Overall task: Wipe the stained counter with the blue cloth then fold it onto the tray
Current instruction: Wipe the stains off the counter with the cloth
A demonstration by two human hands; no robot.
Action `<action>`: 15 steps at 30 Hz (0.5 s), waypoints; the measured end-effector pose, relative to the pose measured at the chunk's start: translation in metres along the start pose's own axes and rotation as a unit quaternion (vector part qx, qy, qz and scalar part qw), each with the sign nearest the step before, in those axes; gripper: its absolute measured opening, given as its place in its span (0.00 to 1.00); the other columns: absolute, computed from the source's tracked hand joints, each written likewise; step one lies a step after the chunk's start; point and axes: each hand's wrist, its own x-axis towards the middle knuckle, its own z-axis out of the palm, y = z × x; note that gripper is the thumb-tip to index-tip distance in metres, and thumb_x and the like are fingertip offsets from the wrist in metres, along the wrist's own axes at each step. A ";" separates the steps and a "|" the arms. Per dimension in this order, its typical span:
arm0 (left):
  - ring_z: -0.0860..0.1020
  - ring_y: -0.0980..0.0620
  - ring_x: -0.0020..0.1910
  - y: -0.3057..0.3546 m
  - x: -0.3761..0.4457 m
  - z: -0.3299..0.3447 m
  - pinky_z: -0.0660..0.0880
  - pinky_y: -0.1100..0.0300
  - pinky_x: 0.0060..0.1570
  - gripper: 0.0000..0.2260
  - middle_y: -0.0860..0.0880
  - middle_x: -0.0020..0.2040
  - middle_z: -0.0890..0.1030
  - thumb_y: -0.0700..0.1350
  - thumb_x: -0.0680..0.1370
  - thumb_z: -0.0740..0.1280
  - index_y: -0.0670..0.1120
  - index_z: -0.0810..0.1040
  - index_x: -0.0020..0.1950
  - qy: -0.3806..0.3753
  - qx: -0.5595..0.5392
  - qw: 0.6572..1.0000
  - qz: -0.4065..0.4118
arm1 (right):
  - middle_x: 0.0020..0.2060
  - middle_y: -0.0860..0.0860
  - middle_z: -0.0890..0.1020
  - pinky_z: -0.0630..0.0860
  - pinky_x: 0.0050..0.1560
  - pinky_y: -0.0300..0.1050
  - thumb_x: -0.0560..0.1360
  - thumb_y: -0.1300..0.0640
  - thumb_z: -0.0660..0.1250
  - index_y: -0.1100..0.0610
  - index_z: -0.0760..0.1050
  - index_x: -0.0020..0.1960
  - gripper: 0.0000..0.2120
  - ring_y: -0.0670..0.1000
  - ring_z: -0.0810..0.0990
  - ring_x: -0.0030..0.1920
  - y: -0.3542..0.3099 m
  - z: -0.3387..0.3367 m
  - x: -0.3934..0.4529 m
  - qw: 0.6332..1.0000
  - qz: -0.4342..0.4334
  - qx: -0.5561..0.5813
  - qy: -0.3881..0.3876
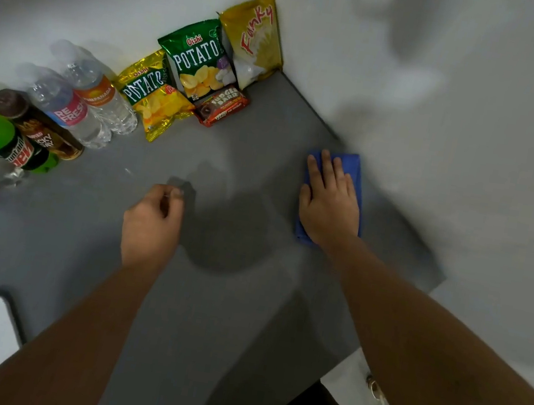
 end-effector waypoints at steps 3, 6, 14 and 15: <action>0.82 0.40 0.48 -0.006 -0.010 -0.005 0.79 0.47 0.49 0.12 0.45 0.43 0.85 0.52 0.83 0.60 0.48 0.80 0.54 -0.006 0.003 1.000 -0.003 | 0.83 0.51 0.51 0.49 0.81 0.54 0.85 0.46 0.50 0.52 0.52 0.84 0.28 0.55 0.48 0.83 -0.009 0.004 -0.036 1.000 0.007 -0.015 0.003; 0.82 0.39 0.47 -0.011 -0.020 -0.007 0.79 0.46 0.49 0.12 0.44 0.43 0.85 0.52 0.83 0.59 0.47 0.79 0.54 -0.010 0.004 1.000 -0.003 | 0.83 0.51 0.48 0.47 0.81 0.53 0.85 0.46 0.48 0.52 0.49 0.84 0.29 0.54 0.46 0.83 -0.030 0.012 -0.069 1.000 0.008 -0.012 -0.012; 0.83 0.38 0.46 -0.022 -0.034 -0.005 0.80 0.45 0.48 0.13 0.42 0.44 0.85 0.52 0.83 0.59 0.46 0.79 0.54 -0.008 0.017 1.000 -0.011 | 0.83 0.48 0.47 0.44 0.82 0.52 0.85 0.44 0.44 0.48 0.48 0.84 0.28 0.51 0.42 0.83 -0.063 0.023 -0.073 0.995 -0.085 0.018 -0.039; 0.83 0.38 0.47 -0.023 -0.034 -0.005 0.80 0.44 0.48 0.13 0.41 0.44 0.85 0.53 0.83 0.59 0.46 0.79 0.54 -0.007 0.020 1.000 -0.011 | 0.83 0.48 0.48 0.45 0.81 0.52 0.86 0.44 0.45 0.48 0.49 0.84 0.27 0.51 0.43 0.83 -0.062 0.022 -0.063 0.994 -0.095 0.022 -0.039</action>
